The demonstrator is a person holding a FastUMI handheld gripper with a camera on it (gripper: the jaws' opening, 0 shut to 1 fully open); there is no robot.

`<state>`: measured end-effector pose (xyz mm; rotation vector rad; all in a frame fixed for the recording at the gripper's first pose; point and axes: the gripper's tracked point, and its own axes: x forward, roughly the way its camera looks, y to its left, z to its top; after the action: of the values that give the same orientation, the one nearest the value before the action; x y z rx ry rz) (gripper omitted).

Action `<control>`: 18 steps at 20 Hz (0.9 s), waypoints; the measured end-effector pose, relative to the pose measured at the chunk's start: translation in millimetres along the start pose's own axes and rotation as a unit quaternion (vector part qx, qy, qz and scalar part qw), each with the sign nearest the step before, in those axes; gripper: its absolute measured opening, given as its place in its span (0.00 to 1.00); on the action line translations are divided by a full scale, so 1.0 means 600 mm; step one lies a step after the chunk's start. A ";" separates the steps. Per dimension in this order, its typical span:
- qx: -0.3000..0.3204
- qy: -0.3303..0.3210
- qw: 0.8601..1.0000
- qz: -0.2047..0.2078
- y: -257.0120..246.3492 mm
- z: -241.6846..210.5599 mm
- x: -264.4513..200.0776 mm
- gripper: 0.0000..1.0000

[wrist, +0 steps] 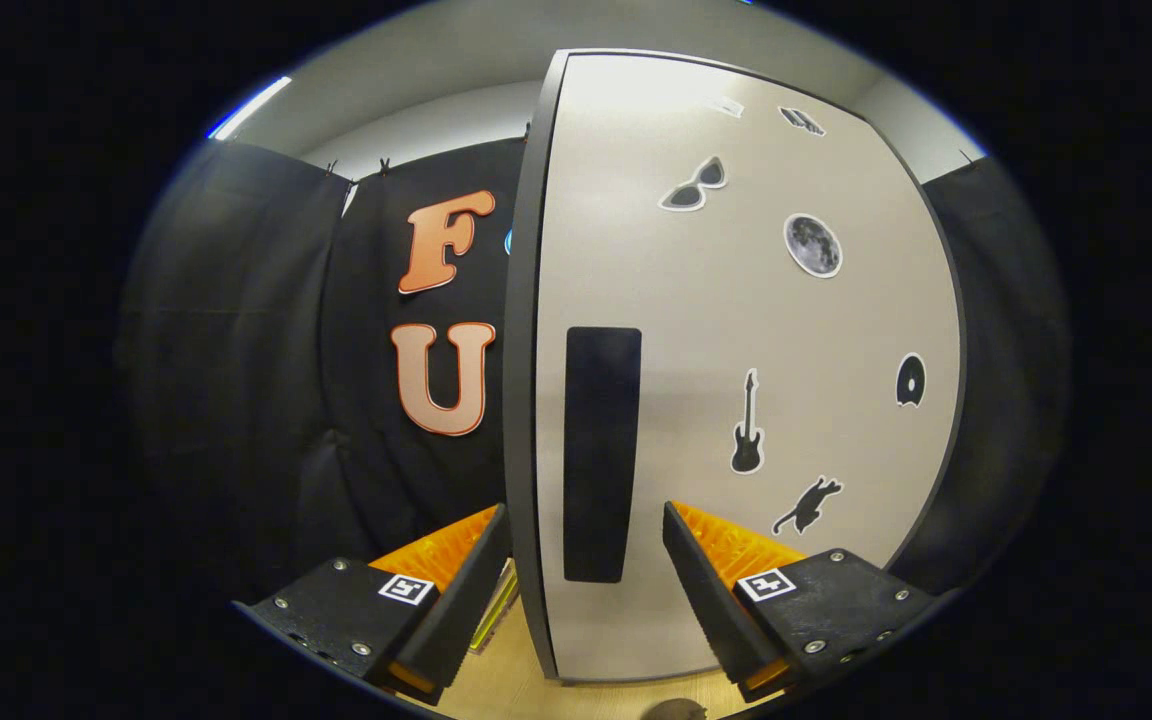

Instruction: Open the shoe cabinet door, grab the shoes and put them into the shoe cabinet, then close the shoe cabinet door.

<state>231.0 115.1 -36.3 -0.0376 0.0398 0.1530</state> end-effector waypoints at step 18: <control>0.028 0.027 0.999 -0.027 -0.012 -0.010 0.005 0.31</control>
<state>234.6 108.3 -42.2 0.0134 0.0968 0.0976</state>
